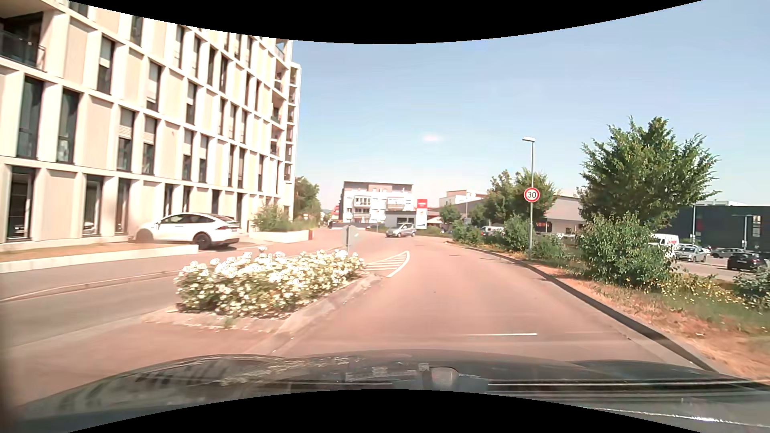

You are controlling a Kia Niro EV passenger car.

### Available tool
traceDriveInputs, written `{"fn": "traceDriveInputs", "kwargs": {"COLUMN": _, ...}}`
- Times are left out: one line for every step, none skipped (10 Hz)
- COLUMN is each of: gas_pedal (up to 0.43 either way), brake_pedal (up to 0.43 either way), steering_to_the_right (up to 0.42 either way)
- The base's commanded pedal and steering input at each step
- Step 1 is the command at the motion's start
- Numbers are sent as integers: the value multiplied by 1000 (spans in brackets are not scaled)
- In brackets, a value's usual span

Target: Follow the waypoints while adhering to traffic rules and regulations

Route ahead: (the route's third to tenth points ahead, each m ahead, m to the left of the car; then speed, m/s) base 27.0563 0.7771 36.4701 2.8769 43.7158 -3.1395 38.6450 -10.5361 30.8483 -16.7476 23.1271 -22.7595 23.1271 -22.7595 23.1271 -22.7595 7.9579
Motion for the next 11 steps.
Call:
{"fn": "traceDriveInputs", "kwargs": {"gas_pedal": 138, "brake_pedal": 0, "steering_to_the_right": 148}}
{"fn": "traceDriveInputs", "kwargs": {"gas_pedal": 138, "brake_pedal": 0, "steering_to_the_right": 129}}
{"fn": "traceDriveInputs", "kwargs": {"gas_pedal": 130, "brake_pedal": 0, "steering_to_the_right": 108}}
{"fn": "traceDriveInputs", "kwargs": {"gas_pedal": 110, "brake_pedal": 0, "steering_to_the_right": 79}}
{"fn": "traceDriveInputs", "kwargs": {"gas_pedal": 110, "brake_pedal": 0, "steering_to_the_right": 52}}
{"fn": "traceDriveInputs", "kwargs": {"gas_pedal": 98, "brake_pedal": 0, "steering_to_the_right": 22}}
{"fn": "traceDriveInputs", "kwargs": {"gas_pedal": 79, "brake_pedal": 0, "steering_to_the_right": -9}}
{"fn": "traceDriveInputs", "kwargs": {"gas_pedal": 79, "brake_pedal": 0, "steering_to_the_right": -27}}
{"fn": "traceDriveInputs", "kwargs": {"gas_pedal": 67, "brake_pedal": 0, "steering_to_the_right": -43}}
{"fn": "traceDriveInputs", "kwargs": {"gas_pedal": 0, "brake_pedal": 0, "steering_to_the_right": -51}}
{"fn": "traceDriveInputs", "kwargs": {"gas_pedal": 0, "brake_pedal": 0, "steering_to_the_right": -51}}
